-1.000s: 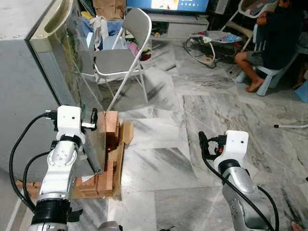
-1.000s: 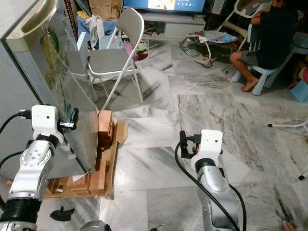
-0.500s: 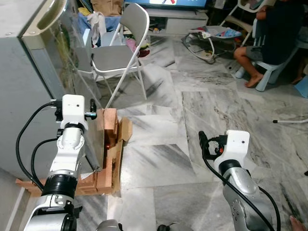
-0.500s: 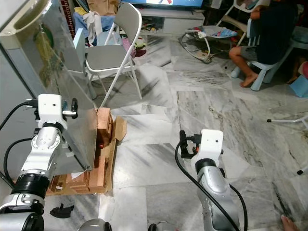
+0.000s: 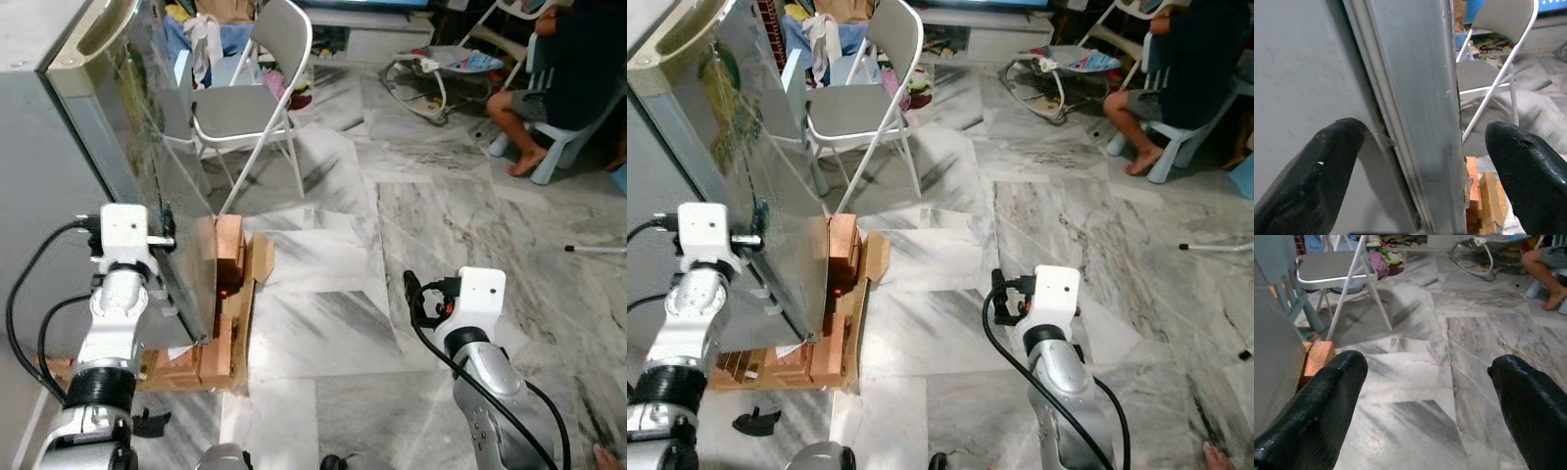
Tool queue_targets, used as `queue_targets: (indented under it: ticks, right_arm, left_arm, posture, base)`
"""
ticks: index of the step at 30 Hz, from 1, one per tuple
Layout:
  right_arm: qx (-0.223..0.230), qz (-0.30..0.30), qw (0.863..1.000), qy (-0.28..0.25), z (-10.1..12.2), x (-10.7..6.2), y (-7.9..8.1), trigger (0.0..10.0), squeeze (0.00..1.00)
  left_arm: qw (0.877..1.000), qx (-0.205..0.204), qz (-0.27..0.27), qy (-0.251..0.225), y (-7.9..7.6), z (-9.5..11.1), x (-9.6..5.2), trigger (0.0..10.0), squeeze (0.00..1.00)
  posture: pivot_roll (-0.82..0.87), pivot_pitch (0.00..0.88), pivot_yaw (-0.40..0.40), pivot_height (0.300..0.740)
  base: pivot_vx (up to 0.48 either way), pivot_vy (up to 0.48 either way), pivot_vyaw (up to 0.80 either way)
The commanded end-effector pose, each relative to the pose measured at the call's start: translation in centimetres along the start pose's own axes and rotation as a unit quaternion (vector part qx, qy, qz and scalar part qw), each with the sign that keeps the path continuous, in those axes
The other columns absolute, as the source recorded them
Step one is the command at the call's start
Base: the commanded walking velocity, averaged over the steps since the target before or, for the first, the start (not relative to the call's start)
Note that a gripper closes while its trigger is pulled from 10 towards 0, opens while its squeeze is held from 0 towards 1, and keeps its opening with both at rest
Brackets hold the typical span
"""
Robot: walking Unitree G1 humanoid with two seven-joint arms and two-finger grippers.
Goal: Restocking fridge
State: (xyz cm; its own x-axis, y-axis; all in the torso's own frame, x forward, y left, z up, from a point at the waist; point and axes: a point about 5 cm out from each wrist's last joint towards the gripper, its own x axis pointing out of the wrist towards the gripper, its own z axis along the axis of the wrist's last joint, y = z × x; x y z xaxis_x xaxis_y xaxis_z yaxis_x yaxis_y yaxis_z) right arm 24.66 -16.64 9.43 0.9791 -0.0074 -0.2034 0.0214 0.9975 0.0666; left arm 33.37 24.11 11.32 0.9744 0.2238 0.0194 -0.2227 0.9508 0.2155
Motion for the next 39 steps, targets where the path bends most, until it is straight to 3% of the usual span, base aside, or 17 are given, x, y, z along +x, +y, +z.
queue_targets:
  ticks: [1,11,24,25,26,27,28,29,31,32,35,36,39]
  right_arm:
    - [-0.001,0.0,1.0,0.002,0.1,-0.1,-0.1,10.0,0.0]
    - [-0.004,-0.004,1.0,0.001,0.2,-0.1,-0.3,10.0,0.0]
    - [0.001,-0.001,1.0,0.0,0.2,0.3,0.1,10.0,0.0]
    - [0.002,0.0,1.0,-0.001,0.2,0.3,0.1,10.0,0.0]
    - [0.003,0.001,1.0,0.0,0.1,0.3,0.1,10.0,0.0]
    - [0.003,0.001,1.0,0.0,0.1,0.3,0.1,10.0,0.0]
    - [0.004,0.004,1.0,-0.001,0.1,0.3,0.2,10.0,0.0]
    - [0.006,0.009,1.0,-0.002,0.1,0.4,0.4,10.0,0.0]
    - [0.008,0.014,1.0,-0.004,0.2,0.4,0.7,10.0,0.0]
    - [0.01,0.015,1.0,-0.006,0.3,0.4,0.8,10.0,0.0]
    - [0.012,0.016,1.0,-0.009,0.5,0.5,0.9,10.0,0.0]
    - [0.014,0.016,1.0,-0.011,0.5,0.4,0.9,10.0,0.0]
    - [0.014,0.017,1.0,-0.011,0.3,0.2,0.9,10.0,0.0]
  left_arm:
    - [1.0,0.002,-0.005,-0.011,-0.3,0.9,0.7,10.0,0.0]
    - [0.989,-0.014,-0.14,-0.05,-5.5,3.8,1.9,10.0,0.0]
    - [0.982,-0.007,-0.179,-0.062,-8.3,5.7,2.7,10.0,0.0]
    - [0.973,-0.017,-0.22,-0.073,-10.1,6.8,2.6,10.0,0.0]
    - [0.951,-0.013,-0.29,-0.102,-13.2,8.5,1.8,10.0,0.0]
    - [0.951,-0.013,-0.29,-0.102,-13.2,8.5,1.8,10.0,0.0]
    - [0.938,-0.006,-0.327,-0.115,-14.7,9.2,1.2,10.0,0.0]
    - [0.908,0.015,-0.39,-0.15,-17.9,10.8,-0.3,10.0,0.0]
    - [0.877,0.009,-0.444,-0.185,-20.9,12.9,-2.1,10.0,0.0]
    - [0.873,0.001,-0.449,-0.19,-21.3,13.4,-2.4,10.0,0.0]
    - [0.876,-0.004,-0.441,-0.197,-21.6,14.1,-2.3,10.0,0.0]
    - [0.891,-0.001,-0.414,-0.188,-20.9,13.8,-1.4,10.0,0.0]
    - [0.92,0.004,-0.357,-0.164,-18.4,12.6,0.5,10.0,0.0]
  posture:
    - [0.1,0.077,-0.066,0.74]
    - [0.09,0.069,-0.059,0.74]
    - [0.1,0.062,-0.056,0.74]
    - [0.1,0.06,-0.059,0.74]
    - [0.11,0.056,-0.062,0.74]
    - [0.11,0.056,-0.062,0.74]
    - [0.11,0.053,-0.062,0.74]
    - [0.1,0.048,-0.06,0.74]
    - [0.1,0.046,-0.058,0.74]
    - [0.09,0.046,-0.056,0.74]
    - [0.09,0.043,-0.052,0.74]
    - [0.09,0.043,-0.049,0.74]
    - [0.08,0.042,-0.046,0.74]
  base:
    - [0.0,0.0,0.0]
    - [0.0,0.0,0.0]
    - [0.0,0.0,0.0]
    - [0.0,0.0,0.0]
    - [0.0,0.0,0.0]
    - [0.0,0.0,0.0]
    - [0.0,0.0,0.0]
    - [0.0,0.0,0.0]
    - [0.0,0.0,0.0]
    - [0.0,0.0,0.0]
    - [0.0,0.0,0.0]
    - [0.0,0.0,0.0]
    - [0.0,0.0,0.0]
